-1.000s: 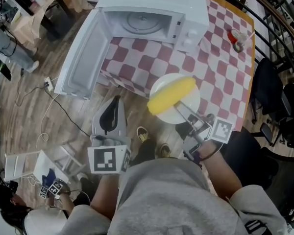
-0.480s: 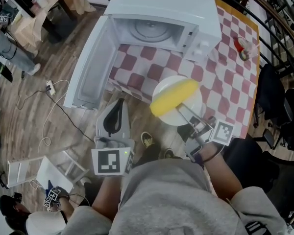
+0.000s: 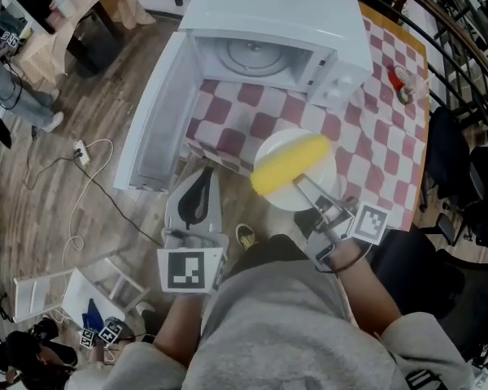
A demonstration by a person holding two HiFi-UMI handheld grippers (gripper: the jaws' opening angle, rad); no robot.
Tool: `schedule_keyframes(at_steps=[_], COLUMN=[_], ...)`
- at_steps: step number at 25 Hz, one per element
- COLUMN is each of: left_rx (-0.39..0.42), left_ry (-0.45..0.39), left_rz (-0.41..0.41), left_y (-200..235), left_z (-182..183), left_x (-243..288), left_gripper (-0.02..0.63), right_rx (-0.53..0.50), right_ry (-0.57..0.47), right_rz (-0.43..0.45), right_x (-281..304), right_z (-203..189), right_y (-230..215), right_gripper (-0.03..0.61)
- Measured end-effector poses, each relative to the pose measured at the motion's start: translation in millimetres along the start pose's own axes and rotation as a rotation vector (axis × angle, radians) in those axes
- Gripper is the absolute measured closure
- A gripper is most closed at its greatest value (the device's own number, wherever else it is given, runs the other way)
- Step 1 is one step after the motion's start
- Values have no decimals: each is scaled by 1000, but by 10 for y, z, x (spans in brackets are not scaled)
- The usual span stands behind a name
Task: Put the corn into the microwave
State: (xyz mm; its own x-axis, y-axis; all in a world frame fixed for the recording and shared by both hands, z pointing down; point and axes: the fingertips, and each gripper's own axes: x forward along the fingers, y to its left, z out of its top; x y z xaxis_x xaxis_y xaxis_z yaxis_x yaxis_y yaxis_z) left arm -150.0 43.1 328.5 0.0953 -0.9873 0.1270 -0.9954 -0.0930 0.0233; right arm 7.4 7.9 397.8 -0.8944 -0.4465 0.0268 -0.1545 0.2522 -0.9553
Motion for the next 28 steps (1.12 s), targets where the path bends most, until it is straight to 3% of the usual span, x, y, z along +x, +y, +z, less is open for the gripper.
schedule_keyframes(at_steps=[17, 28], left_rx=[-11, 3], left_ry=[-8, 0], left_rz=[-13, -11], left_y=[60, 93], left_z=[76, 150], left_x=[72, 462], left_gripper=[606, 606], right_rx=[-19, -18], right_ry=[-11, -3], right_rz=[12, 20], right_x=[162, 361], right_z=[97, 432], right_y=[150, -5], right_gripper=[571, 571])
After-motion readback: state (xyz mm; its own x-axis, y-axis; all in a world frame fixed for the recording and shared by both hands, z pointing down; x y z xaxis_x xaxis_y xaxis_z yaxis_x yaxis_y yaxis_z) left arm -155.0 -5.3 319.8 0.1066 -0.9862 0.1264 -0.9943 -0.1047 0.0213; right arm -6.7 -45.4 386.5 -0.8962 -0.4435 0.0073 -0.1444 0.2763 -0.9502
